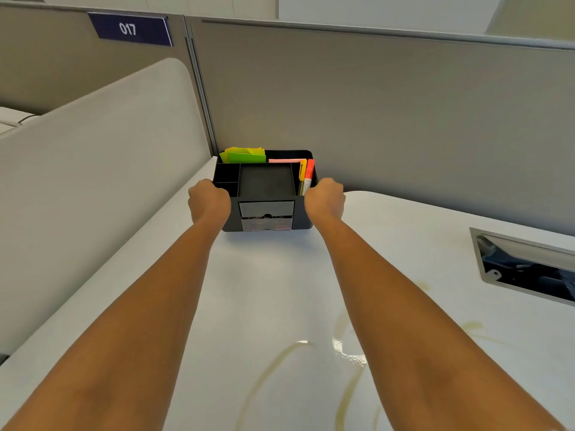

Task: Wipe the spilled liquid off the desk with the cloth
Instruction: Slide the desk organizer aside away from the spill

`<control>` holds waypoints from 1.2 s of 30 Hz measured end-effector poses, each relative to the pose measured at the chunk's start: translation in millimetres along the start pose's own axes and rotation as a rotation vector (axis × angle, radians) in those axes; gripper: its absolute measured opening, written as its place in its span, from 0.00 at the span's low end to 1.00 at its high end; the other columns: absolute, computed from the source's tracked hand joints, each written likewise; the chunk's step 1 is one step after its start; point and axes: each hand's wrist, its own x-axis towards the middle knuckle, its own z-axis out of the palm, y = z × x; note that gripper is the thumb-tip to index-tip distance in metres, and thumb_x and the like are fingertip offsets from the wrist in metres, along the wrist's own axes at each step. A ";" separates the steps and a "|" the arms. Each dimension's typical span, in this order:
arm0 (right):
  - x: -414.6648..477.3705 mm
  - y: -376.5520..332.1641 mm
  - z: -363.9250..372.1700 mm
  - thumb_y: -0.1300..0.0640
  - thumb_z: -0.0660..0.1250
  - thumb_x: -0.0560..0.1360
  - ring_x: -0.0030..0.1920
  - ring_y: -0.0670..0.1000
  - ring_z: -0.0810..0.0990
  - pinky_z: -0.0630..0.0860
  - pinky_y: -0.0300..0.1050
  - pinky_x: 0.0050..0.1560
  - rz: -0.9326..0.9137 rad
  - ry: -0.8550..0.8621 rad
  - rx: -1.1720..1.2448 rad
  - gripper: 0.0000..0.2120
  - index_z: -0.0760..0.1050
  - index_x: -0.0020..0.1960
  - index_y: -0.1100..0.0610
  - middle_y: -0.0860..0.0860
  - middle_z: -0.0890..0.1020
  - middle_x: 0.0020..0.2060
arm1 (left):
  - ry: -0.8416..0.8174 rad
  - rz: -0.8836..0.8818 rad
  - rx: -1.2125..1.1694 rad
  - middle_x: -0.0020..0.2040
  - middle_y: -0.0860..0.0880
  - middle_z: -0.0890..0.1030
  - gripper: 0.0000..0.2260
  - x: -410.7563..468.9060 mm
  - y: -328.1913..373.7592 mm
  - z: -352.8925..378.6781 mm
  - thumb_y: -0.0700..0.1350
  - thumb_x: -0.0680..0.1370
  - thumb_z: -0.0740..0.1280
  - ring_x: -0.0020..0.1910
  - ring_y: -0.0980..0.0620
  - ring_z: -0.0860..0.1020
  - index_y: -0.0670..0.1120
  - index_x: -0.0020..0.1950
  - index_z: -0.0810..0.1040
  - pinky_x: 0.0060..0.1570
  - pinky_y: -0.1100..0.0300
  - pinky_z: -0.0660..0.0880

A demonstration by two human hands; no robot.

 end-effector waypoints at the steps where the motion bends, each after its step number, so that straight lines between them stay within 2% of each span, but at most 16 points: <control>1: -1.1 0.3 4.4 0.58 0.62 0.78 0.53 0.59 0.81 0.77 0.46 0.49 -0.001 -0.004 0.001 0.12 0.76 0.57 0.64 0.60 0.81 0.54 | 0.001 -0.006 0.002 0.56 0.34 0.77 0.14 1.6 -3.9 -0.3 0.33 0.77 0.55 0.54 0.35 0.76 0.34 0.57 0.76 0.43 0.52 0.69; 7: -4.1 5.4 18.7 0.57 0.63 0.78 0.52 0.59 0.81 0.75 0.44 0.45 0.008 -0.003 -0.004 0.12 0.77 0.57 0.64 0.60 0.82 0.53 | -0.003 -0.032 0.010 0.57 0.34 0.77 0.14 4.4 -18.4 4.8 0.34 0.78 0.55 0.54 0.36 0.77 0.35 0.59 0.75 0.43 0.53 0.70; 13: -4.0 9.6 22.2 0.57 0.62 0.78 0.54 0.59 0.81 0.77 0.45 0.50 0.016 -0.012 -0.015 0.14 0.76 0.59 0.63 0.59 0.81 0.55 | 0.005 -0.021 0.012 0.58 0.34 0.77 0.14 3.2 -22.0 9.9 0.36 0.79 0.55 0.54 0.35 0.77 0.35 0.60 0.75 0.44 0.53 0.70; 17: 0.7 12.5 15.5 0.55 0.58 0.80 0.57 0.59 0.79 0.71 0.43 0.45 0.021 -0.086 0.002 0.16 0.75 0.61 0.63 0.60 0.80 0.57 | -0.004 -0.013 0.022 0.59 0.34 0.76 0.15 3.1 -25.6 8.9 0.38 0.80 0.53 0.55 0.35 0.76 0.36 0.62 0.73 0.48 0.50 0.72; 20: 3.1 20.3 3.5 0.51 0.52 0.82 0.58 0.58 0.77 0.70 0.44 0.48 -0.006 -0.166 0.019 0.19 0.73 0.61 0.63 0.60 0.78 0.59 | -0.003 0.010 0.025 0.60 0.34 0.76 0.17 -2.1 -28.1 8.9 0.43 0.82 0.51 0.57 0.35 0.75 0.36 0.63 0.72 0.53 0.48 0.72; 22: 1.2 28.3 -10.3 0.50 0.51 0.82 0.59 0.58 0.76 0.71 0.46 0.53 -0.037 -0.173 0.009 0.20 0.72 0.63 0.62 0.59 0.78 0.60 | 0.022 0.043 -0.005 0.64 0.36 0.74 0.18 -8.7 -27.9 11.0 0.45 0.82 0.52 0.62 0.37 0.73 0.39 0.67 0.68 0.59 0.46 0.72; 25: -3.2 47.4 -39.7 0.52 0.52 0.82 0.59 0.58 0.76 0.71 0.45 0.55 -0.110 -0.141 -0.040 0.19 0.72 0.63 0.62 0.59 0.78 0.60 | 0.110 0.218 0.005 0.73 0.41 0.66 0.20 -22.4 -23.3 18.2 0.45 0.81 0.54 0.72 0.42 0.64 0.41 0.72 0.61 0.71 0.47 0.64; 28: -8.9 70.9 -75.3 0.53 0.52 0.82 0.62 0.59 0.74 0.70 0.49 0.60 -0.164 -0.087 -0.109 0.19 0.71 0.65 0.61 0.58 0.78 0.61 | 0.154 0.423 0.082 0.75 0.42 0.61 0.20 -46.3 -9.8 29.8 0.43 0.81 0.56 0.75 0.44 0.57 0.41 0.73 0.61 0.74 0.51 0.57; 31: -16.8 101.1 -115.7 0.53 0.52 0.81 0.65 0.57 0.72 0.69 0.50 0.64 -0.180 -0.040 -0.188 0.18 0.71 0.67 0.59 0.56 0.75 0.65 | 0.063 0.620 0.130 0.75 0.42 0.61 0.19 -82.5 7.2 51.2 0.43 0.81 0.55 0.76 0.44 0.56 0.40 0.72 0.63 0.75 0.51 0.55; 33: -21.2 123.7 -137.6 0.54 0.52 0.81 0.64 0.56 0.73 0.71 0.50 0.63 -0.188 -0.018 -0.255 0.18 0.71 0.66 0.58 0.56 0.76 0.64 | -0.047 0.723 0.148 0.75 0.42 0.61 0.19 -107.4 11.8 70.2 0.43 0.81 0.53 0.76 0.44 0.57 0.40 0.71 0.64 0.75 0.51 0.54; 36: -29.9 162.0 -170.1 0.58 0.53 0.81 0.59 0.57 0.76 0.73 0.50 0.59 -0.150 0.030 -0.314 0.16 0.74 0.62 0.59 0.56 0.78 0.60 | -0.219 0.785 0.151 0.75 0.44 0.63 0.19 -145.6 13.7 103.2 0.44 0.81 0.52 0.76 0.46 0.57 0.42 0.71 0.66 0.75 0.54 0.53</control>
